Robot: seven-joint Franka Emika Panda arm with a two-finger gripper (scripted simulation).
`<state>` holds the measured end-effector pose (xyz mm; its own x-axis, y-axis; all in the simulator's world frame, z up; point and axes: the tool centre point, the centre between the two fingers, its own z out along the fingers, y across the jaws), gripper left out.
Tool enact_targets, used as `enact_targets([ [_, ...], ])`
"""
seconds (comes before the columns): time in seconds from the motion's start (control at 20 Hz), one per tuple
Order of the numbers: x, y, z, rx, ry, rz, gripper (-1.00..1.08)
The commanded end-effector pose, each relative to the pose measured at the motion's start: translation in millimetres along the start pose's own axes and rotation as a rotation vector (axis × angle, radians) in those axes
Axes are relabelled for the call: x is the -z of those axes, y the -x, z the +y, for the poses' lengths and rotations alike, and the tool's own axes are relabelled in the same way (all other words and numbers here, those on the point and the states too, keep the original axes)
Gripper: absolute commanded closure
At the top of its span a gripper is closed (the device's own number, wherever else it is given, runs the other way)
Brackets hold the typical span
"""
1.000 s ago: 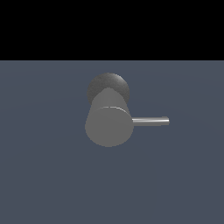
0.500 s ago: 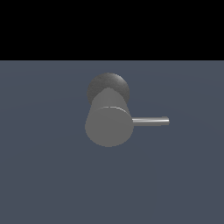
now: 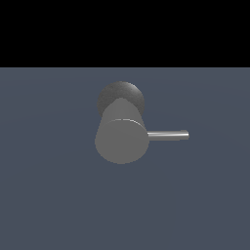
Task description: Turn on the faucet by rotating a designated handle.
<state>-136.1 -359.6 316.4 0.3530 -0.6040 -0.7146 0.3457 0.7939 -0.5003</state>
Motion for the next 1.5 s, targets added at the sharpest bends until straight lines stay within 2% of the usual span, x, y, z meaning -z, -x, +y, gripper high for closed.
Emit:
enact_targets([
  [0.0, 13.7, -24.9, 35.1, -0.09, 0.012, 0.079, 1.08],
  [0.2, 38.0, -55.1, 97.6, -0.236, 0.049, 0.199, 1.08],
  [0.4, 63.5, -72.1, 160.7, -0.372, 0.099, 0.306, 1.08],
  [0.75, 98.7, -77.5, 241.8, -0.541, 0.182, 0.43, 1.08],
  [1.05, 115.1, -74.0, 277.4, -0.615, 0.225, 0.48, 1.08],
  [1.45, 116.1, -71.7, 283.4, -0.626, 0.234, 0.484, 1.08],
])
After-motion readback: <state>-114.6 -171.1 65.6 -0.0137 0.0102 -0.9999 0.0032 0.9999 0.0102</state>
